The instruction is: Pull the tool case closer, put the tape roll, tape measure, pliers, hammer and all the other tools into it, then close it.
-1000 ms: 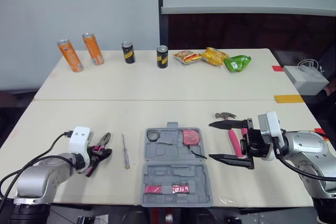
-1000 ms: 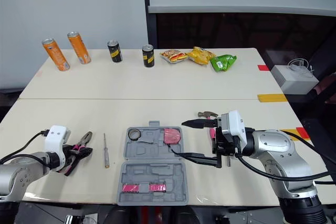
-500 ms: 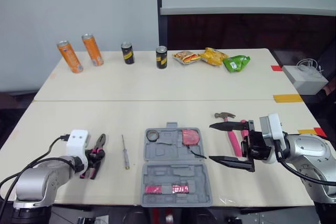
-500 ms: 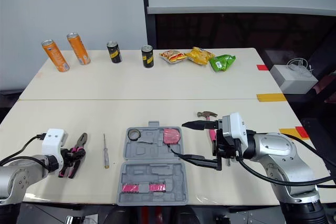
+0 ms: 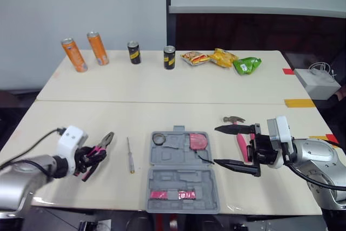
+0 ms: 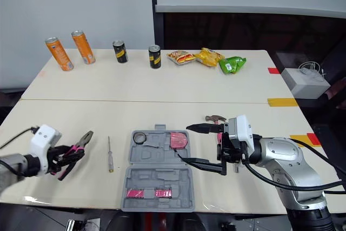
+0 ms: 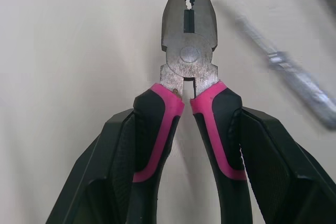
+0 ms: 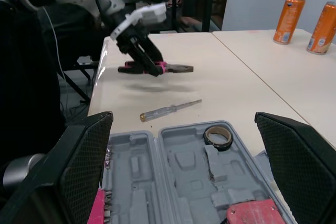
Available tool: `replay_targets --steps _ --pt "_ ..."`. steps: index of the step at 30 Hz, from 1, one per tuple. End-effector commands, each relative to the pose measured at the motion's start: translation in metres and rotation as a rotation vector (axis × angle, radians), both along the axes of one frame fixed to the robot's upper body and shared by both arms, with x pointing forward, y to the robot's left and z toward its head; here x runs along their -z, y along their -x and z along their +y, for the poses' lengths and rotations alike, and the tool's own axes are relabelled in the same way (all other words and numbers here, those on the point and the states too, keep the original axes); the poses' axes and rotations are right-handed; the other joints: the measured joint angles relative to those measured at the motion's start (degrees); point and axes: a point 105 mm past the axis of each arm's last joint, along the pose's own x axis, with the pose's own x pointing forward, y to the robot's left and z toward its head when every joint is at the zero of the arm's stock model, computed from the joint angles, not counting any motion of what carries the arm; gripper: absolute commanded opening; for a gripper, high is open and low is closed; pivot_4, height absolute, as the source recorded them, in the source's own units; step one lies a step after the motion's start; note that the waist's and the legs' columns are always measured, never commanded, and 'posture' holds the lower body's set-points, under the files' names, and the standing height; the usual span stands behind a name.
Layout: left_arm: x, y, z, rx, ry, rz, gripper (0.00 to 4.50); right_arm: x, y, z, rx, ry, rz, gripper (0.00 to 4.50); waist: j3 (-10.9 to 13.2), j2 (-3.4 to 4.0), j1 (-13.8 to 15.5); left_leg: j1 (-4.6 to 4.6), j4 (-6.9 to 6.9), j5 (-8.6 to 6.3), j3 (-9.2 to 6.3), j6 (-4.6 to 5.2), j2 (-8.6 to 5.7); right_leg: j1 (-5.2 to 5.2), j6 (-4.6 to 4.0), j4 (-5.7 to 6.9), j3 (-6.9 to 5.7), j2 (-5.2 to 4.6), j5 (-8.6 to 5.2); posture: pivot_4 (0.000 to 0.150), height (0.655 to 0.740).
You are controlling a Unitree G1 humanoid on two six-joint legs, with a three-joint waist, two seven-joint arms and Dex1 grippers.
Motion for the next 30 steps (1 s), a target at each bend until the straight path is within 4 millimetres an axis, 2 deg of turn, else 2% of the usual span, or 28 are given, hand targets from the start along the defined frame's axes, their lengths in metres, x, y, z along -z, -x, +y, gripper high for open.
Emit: replay_targets --steps 1,5,8,10,13,20,30 --pt "-0.037 0.007 -0.033 0.337 -0.001 -0.032 2.39 -0.007 -0.004 0.01 0.038 0.039 -0.021 4.5 0.0 0.02 0.2 0.0 0.0 0.01 0.02 0.01 -0.02 0.0 0.0 0.0 0.01 -0.02 0.0 0.15 0.74" --pt "-0.052 0.003 -0.049 0.524 -0.036 0.02 2.39 -0.003 -0.005 0.023 0.041 0.131 -0.029 4.5 0.1 0.23 0.2 0.14 -0.08 0.05 0.11 0.0 -0.06 0.0 0.0 0.12 0.08 -0.06 0.0 0.15 0.74" --pt "-0.058 -0.003 -0.064 0.662 -0.096 0.067 2.39 0.008 -0.014 0.03 0.129 0.339 -0.052 4.5 0.2 0.35 0.0 0.14 -0.12 0.11 0.13 -0.1 -0.08 -0.06 -0.01 0.25 0.12 -0.06 -0.01 0.15 0.74" --pt "-0.059 -0.008 -0.072 0.73 -0.134 0.093 2.39 0.012 -0.019 0.036 0.151 0.419 -0.032 4.5 0.2 0.31 -0.4 0.08 -0.19 0.27 0.13 -0.32 -0.09 -0.23 -0.01 0.36 0.16 -0.04 0.0 0.15 0.74" --pt "-0.06 -0.018 -0.085 0.813 -0.188 0.107 2.39 0.015 -0.023 0.053 0.109 0.438 0.059 4.5 0.2 0.32 -0.8 0.01 -0.25 0.41 0.16 -0.58 -0.13 -0.27 0.0 0.63 0.26 -0.03 0.0 0.15 0.74" --pt "-0.06 -0.041 -0.124 0.962 -0.298 0.082 2.39 0.018 -0.048 0.097 0.094 0.5 0.098 4.5 0.3 0.33 -0.6 -0.12 -0.28 0.55 0.07 -0.86 -0.1 -0.43 0.17 0.85 0.22 0.02 0.1 0.15 0.74" --pt "-0.057 -0.049 -0.146 1.044 -0.336 0.037 2.39 0.02 -0.06 0.119 0.091 0.514 0.164 4.5 0.3 0.29 -0.6 -0.28 -0.23 0.57 -0.08 -0.95 -0.11 -0.47 0.26 0.88 0.12 0.02 0.16 0.15 0.74"
